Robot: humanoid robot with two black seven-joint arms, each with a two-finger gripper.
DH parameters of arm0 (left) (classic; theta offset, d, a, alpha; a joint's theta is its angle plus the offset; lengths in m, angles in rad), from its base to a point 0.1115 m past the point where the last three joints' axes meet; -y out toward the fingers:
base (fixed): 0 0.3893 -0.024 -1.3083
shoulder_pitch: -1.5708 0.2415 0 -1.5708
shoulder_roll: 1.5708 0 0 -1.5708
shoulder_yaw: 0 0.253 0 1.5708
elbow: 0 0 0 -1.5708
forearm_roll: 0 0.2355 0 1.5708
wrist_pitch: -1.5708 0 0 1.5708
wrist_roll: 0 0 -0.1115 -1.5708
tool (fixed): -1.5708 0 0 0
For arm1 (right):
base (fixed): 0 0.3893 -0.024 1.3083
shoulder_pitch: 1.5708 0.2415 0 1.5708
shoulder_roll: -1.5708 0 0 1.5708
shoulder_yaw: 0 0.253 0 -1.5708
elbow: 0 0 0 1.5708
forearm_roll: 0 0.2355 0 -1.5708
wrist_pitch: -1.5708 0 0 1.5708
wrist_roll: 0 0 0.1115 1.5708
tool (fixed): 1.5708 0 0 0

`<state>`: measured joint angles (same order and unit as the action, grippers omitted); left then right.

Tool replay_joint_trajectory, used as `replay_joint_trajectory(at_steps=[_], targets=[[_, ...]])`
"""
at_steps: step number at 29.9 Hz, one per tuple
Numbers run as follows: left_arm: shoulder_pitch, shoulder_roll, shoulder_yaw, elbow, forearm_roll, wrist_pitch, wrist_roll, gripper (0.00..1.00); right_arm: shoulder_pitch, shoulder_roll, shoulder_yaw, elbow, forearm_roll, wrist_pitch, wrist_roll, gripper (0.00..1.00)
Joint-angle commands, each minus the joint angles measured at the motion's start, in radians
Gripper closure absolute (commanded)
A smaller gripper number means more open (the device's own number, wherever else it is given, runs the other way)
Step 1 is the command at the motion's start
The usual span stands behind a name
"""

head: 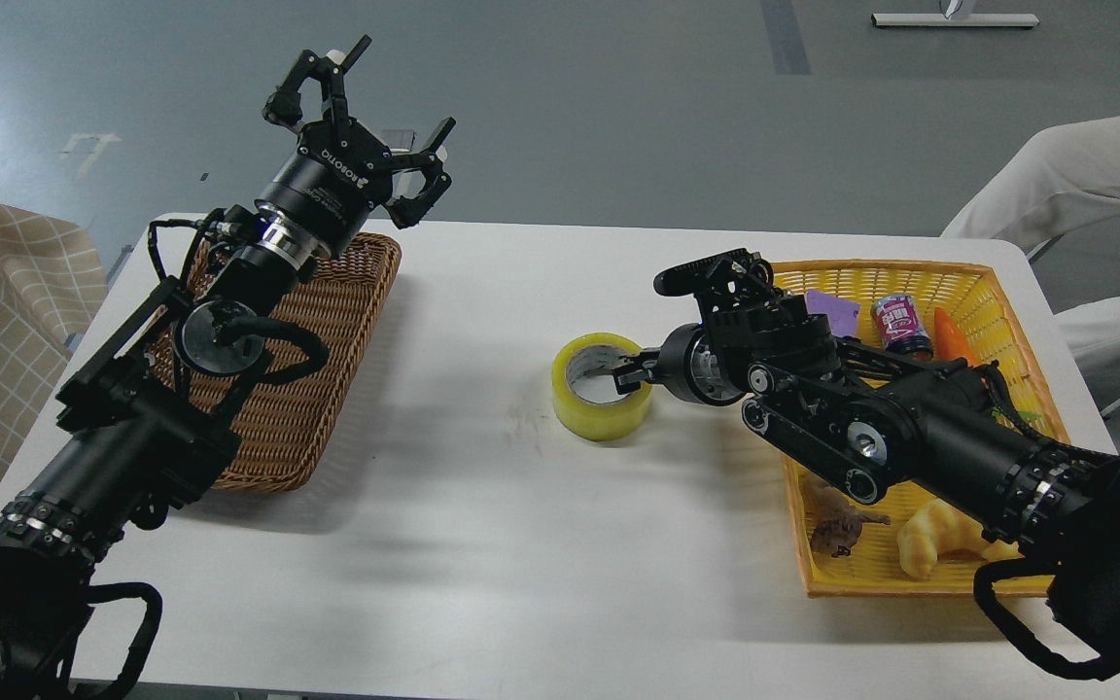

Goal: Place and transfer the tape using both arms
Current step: 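Lower the tape roll onto the table and open the right gripper, then withdraw the right gripper back above the tray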

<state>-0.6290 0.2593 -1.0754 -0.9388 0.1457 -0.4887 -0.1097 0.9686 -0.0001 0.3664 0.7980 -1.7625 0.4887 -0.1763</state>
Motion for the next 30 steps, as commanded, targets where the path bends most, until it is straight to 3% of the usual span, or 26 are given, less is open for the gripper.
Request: replay_joint_trajectory(at_steps=[1, 2, 7, 8, 19, 30], targets=[[0.0, 0.0, 0.0, 0.0, 0.0, 0.0, -0.001, 0.02, -0.004, 0.0, 0.002, 0.0, 0.0, 0.0, 0.0, 0.58], [0.0, 0.0, 0.0, 0.0, 0.0, 0.0, -0.001, 0.02, -0.004, 0.0, 0.002, 0.001, 0.0, 0.0, 0.0, 0.53], [0.0, 0.0, -0.001, 0.0, 0.0, 0.0, -0.001, 0.02, -0.007, 0.0, 0.008, 0.001, 0.009, 0.0, 0.0, 0.08], [0.0, 0.001, -0.001, 0.0, 0.0, 0.0, -0.001, 0.02, -0.007, 0.0, 0.008, 0.001, 0.009, 0.0, 0.0, 0.06], [0.002, 0.001, 0.0, 0.0, 0.0, 0.0, -0.001, 0.02, 0.016, 0.0, 0.028, 0.01, 0.012, 0.0, 0.003, 0.04], [0.002, 0.008, 0.0, 0.0, 0.0, 0.0, -0.001, 0.02, 0.047, -0.03, 0.273, 0.049, 0.012, 0.0, 0.005, 0.01]])
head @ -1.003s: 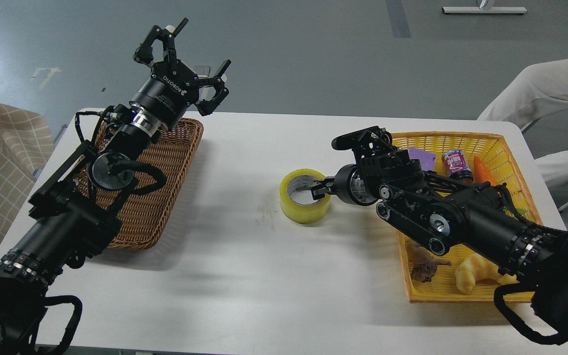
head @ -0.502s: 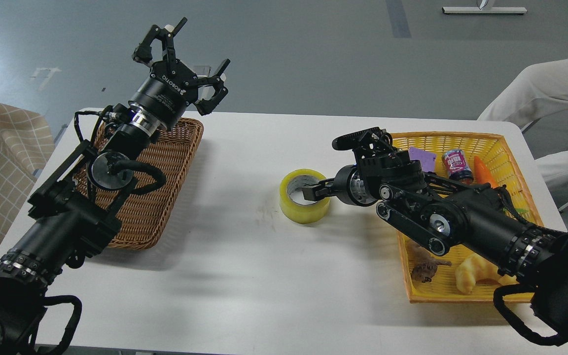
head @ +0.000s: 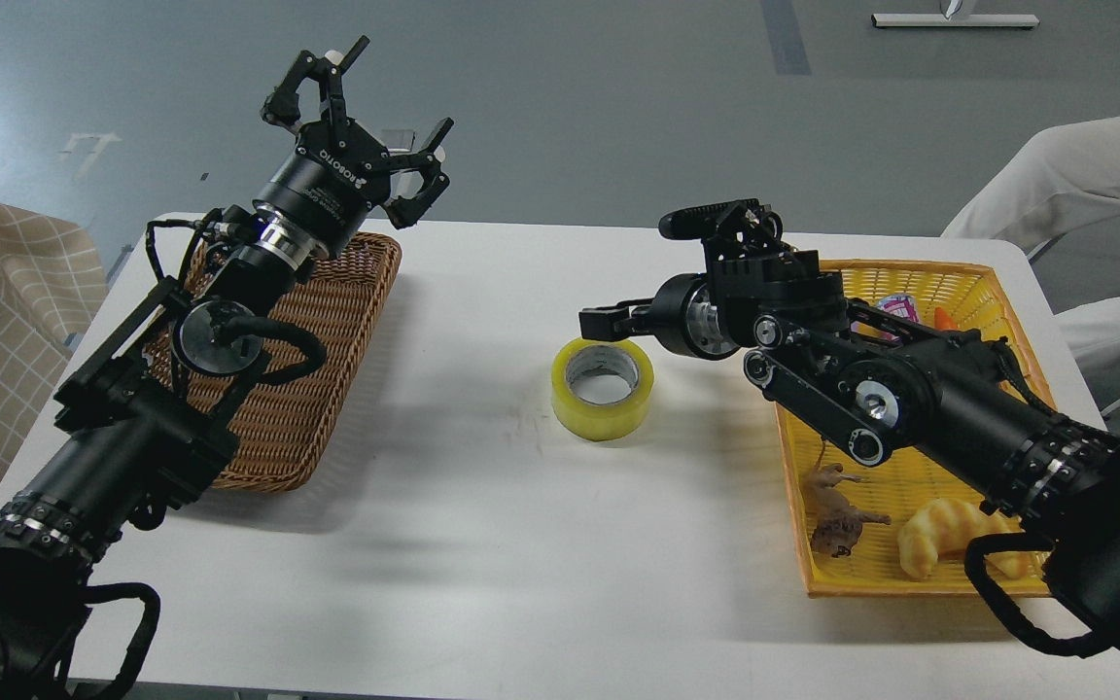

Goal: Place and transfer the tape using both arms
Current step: 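Withdraw the right gripper back above the tray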

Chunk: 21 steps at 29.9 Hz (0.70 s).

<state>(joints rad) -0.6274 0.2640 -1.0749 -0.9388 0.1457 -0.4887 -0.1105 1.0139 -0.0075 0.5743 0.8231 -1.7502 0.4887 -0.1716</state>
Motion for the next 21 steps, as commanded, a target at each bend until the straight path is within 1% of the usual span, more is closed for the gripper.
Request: replay_joint_trajectory(at_steps=[1, 4, 7, 11, 16, 21], targets=[[0.0, 0.003, 0.0, 0.0, 0.0, 0.0, 0.0, 0.02, 0.002, -0.023, 0.065, 0.024, 0.0, 0.0, 0.0, 0.01], [0.0, 0.006, -0.003, -0.002, 0.0, 0.0, 0.0, 0.02, -0.004, -0.083, 0.134, 0.096, 0.006, 0.0, 0.0, 0.01], [0.0, 0.006, -0.003, 0.0, 0.0, 0.0, 0.0, 0.02, -0.006, -0.13, 0.179, 0.155, 0.07, 0.0, 0.0, 0.0], [0.0, 0.003, -0.002, -0.002, 0.0, 0.0, 0.0, 0.02, -0.008, -0.239, 0.203, 0.235, 0.269, 0.0, 0.0, 0.0], [0.0, 0.003, 0.0, 0.0, 0.0, 0.0, 0.0, 0.02, -0.012, -0.321, 0.229, 0.269, 0.466, 0.0, 0.0, 0.0], [0.0, 0.006, 0.001, -0.002, 0.0, 0.0, 0.0, 0.02, -0.057, -0.351, 0.343, 0.264, 0.615, 0.0, 0.0, 0.0]])
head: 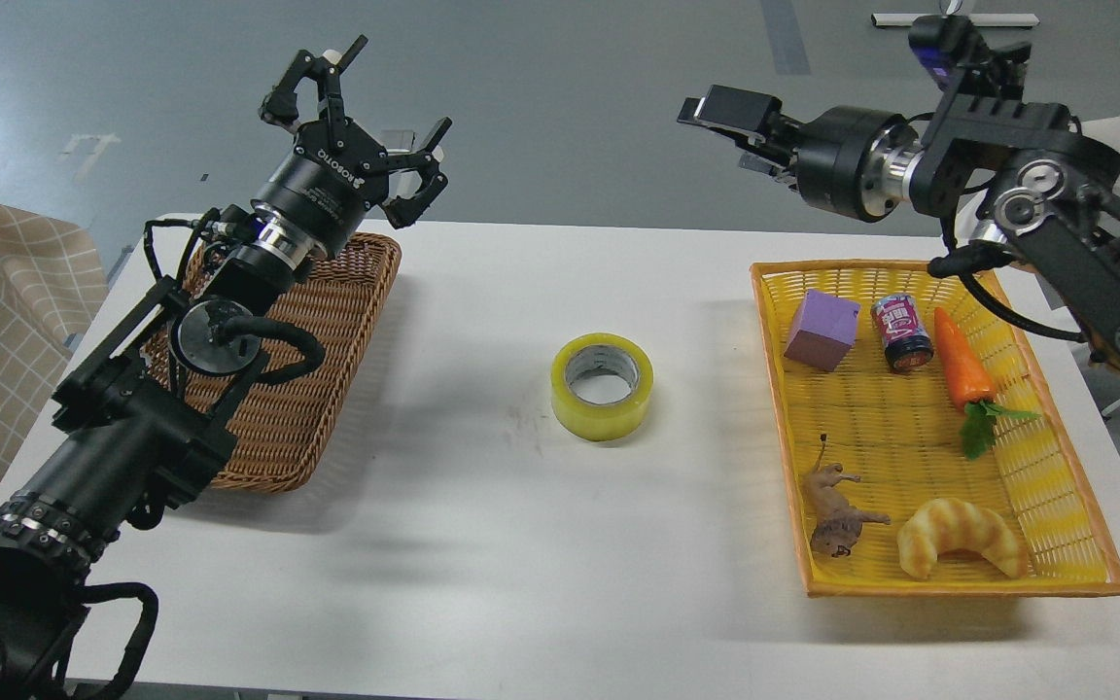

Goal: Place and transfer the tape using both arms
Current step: 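Withdraw the right gripper back above the tray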

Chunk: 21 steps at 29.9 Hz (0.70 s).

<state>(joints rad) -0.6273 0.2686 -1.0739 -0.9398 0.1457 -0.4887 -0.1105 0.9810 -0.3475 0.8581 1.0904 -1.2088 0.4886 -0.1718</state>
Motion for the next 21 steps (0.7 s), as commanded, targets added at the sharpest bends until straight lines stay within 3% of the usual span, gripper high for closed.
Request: replay_joint_trajectory(at_steps=[1, 10, 21], targets=[[0.0, 0.001, 0.0, -0.001, 0.0, 0.0, 0.0, 0.02, -0.048, -0.011, 0.109, -0.004, 0.115, 0.0, 0.0, 0.0], [0.0, -0.003, 0.002, -0.001, 0.0, 0.0, 0.002, 0.02, -0.199, 0.021, 0.441, -0.01, 0.394, 0.0, 0.005, 0.0], [0.001, 0.0, 0.002, -0.007, 0.0, 0.0, 0.002, 0.02, -0.272, 0.053, 0.587, -0.029, 0.781, 0.0, 0.006, 0.0]])
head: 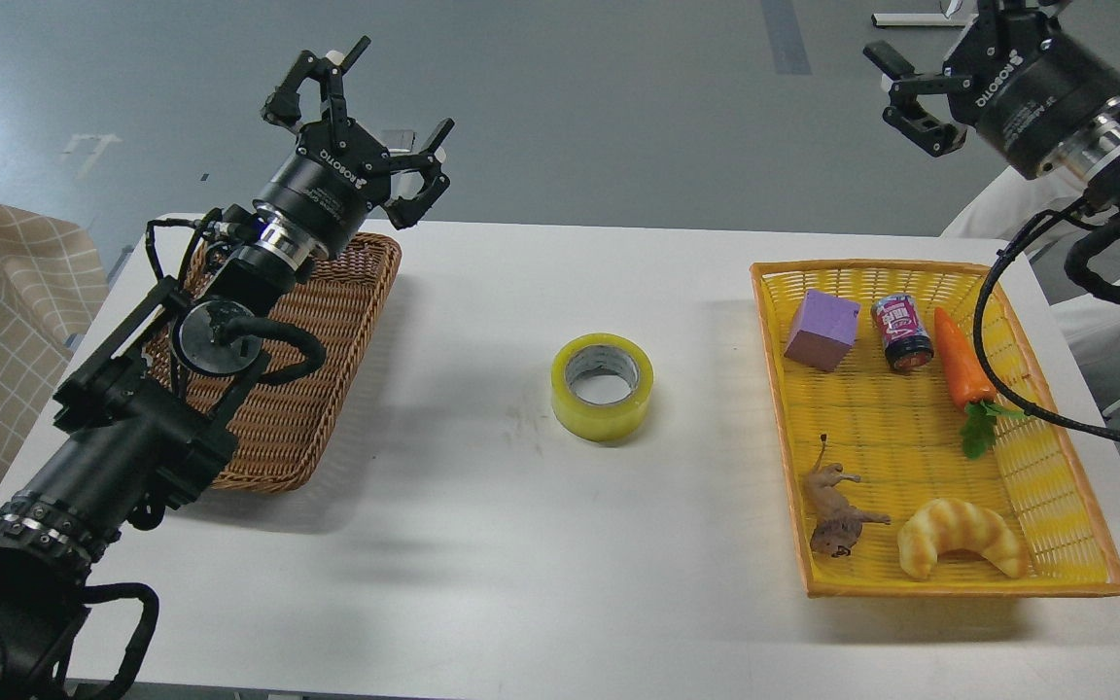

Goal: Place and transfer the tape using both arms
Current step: 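Withdraw the right gripper back above the tray, then swing the left gripper from the basket toward the tape roll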

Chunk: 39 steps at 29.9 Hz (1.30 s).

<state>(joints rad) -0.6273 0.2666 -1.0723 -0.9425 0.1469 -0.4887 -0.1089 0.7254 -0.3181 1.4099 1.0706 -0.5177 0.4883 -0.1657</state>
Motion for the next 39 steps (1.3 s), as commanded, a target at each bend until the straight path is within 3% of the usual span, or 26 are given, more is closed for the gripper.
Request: replay_joint_trajectory(at_steps=[1, 15, 33, 39], targets=[[0.001, 0.002, 0.0, -0.005, -0.001, 0.0, 0.002, 0.02, -0.021, 0.036, 0.047, -0.015, 0.102, 0.0, 0.0, 0.0], [0.006, 0.008, -0.001, -0.015, -0.001, 0.0, 0.0, 0.02, -0.098, 0.217, 0.159, -0.075, 0.116, 0.0, -0.001, 0.0], [0.014, 0.043, -0.003, -0.038, 0.117, 0.0, -0.008, 0.02, -0.153, 0.232, 0.155, -0.07, 0.116, 0.0, -0.005, 0.0], [0.012, 0.042, -0.003, -0.041, 0.337, 0.0, -0.061, 0.02, -0.161, 0.232, 0.155, -0.07, 0.116, 0.0, -0.005, 0.0]])
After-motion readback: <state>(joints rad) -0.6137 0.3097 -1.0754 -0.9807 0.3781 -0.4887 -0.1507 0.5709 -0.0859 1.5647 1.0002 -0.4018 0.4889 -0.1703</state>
